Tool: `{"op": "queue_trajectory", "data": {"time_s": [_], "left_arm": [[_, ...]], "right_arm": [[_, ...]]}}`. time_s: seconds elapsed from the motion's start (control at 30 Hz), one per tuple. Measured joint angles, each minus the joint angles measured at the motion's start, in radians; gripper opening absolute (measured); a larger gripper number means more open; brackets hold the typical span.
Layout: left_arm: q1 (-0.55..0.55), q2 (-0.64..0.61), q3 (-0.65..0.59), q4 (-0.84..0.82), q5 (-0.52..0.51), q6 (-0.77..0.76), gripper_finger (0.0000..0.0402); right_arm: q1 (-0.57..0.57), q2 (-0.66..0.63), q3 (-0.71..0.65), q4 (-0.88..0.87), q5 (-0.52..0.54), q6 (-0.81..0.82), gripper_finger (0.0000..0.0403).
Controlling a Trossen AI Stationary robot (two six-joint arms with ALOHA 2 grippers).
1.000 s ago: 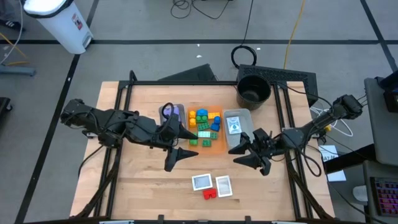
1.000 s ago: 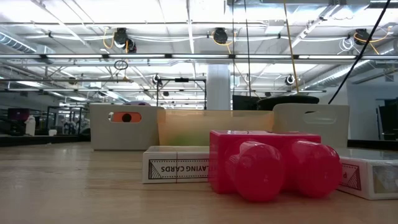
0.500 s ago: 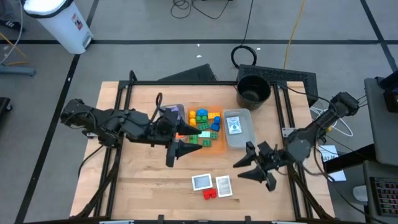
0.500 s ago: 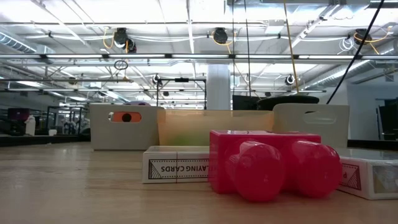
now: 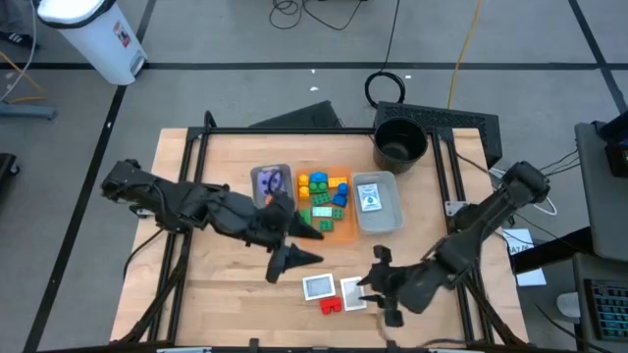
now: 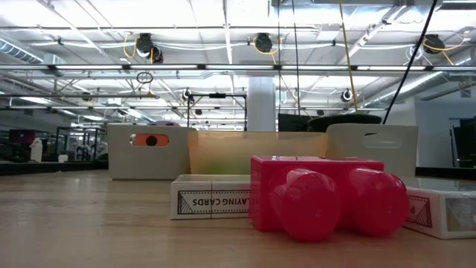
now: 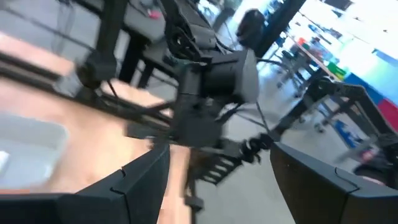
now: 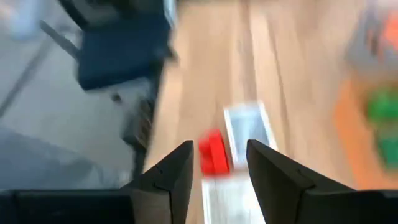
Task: Pick & Place Toys
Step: Put the brown deck of cards into the right gray bin
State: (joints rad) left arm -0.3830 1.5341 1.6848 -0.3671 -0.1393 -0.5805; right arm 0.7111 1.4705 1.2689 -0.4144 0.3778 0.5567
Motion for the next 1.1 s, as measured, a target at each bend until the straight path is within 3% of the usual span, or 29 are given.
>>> {"op": "queue_trajectory", "data": {"time_s": [0.2,0.37,0.57,0.9,1.1], "left_arm": [[-0.048,0.049,0.000,-0.062,0.029,-0.133,0.0285],[-0.092,0.082,0.000,-0.065,0.027,-0.185,0.0285],[-0.129,0.081,0.000,-0.172,0.026,-0.232,0.0285],[-0.205,0.076,0.001,-0.330,0.025,-0.225,0.0285],[-0.251,0.075,0.001,-0.329,0.068,-0.166,0.0285]], "right_arm": [[-0.003,0.127,0.001,-0.327,-0.040,0.613,0.0123],[0.009,0.222,0.000,-0.275,-0.037,0.817,0.0104],[0.009,0.287,0.001,-0.007,-0.040,0.809,0.0091],[-0.060,0.376,0.000,0.129,-0.050,0.867,0.0065],[-0.111,0.408,0.000,0.125,-0.145,0.864,0.0044]]}}
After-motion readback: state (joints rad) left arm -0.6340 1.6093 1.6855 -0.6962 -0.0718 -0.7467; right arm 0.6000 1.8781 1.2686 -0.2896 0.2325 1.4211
